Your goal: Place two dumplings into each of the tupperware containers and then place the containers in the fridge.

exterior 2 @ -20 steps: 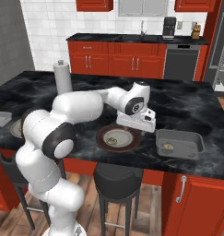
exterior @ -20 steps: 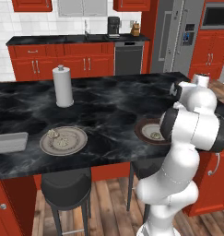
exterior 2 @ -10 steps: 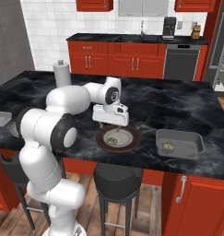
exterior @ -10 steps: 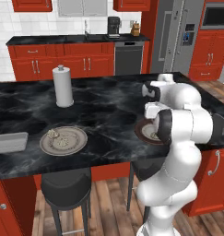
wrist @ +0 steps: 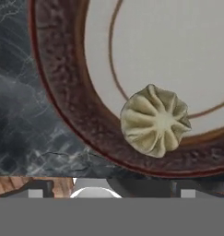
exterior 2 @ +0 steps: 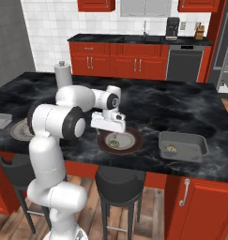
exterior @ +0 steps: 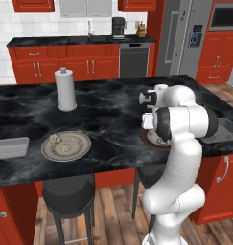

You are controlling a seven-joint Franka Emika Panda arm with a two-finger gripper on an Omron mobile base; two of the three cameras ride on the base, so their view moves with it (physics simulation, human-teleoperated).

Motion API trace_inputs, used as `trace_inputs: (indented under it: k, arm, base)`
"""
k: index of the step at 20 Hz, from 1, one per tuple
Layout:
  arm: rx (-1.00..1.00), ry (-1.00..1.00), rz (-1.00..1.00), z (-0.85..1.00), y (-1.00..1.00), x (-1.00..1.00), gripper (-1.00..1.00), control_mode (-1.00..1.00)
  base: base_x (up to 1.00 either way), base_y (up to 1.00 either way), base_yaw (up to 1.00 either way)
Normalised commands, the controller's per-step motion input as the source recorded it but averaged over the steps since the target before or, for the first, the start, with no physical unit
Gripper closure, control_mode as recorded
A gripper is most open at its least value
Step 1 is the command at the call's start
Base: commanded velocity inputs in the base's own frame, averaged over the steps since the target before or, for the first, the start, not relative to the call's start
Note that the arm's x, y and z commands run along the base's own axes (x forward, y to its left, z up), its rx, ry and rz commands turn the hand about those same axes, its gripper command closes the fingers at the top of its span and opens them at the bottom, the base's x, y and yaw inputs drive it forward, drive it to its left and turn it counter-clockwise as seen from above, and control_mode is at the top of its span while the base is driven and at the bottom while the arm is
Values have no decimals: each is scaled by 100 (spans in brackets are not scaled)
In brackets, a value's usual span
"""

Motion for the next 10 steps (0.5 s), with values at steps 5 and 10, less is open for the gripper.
trace_inputs:
  k: [5,10]
  arm:
    - [8,-27,2,-34,-45,-4,-100,-100]
    - [0,-42,5,-58,-3,0,-100,-100]
  base:
    - [0,0,0]
    - [0,0,0]
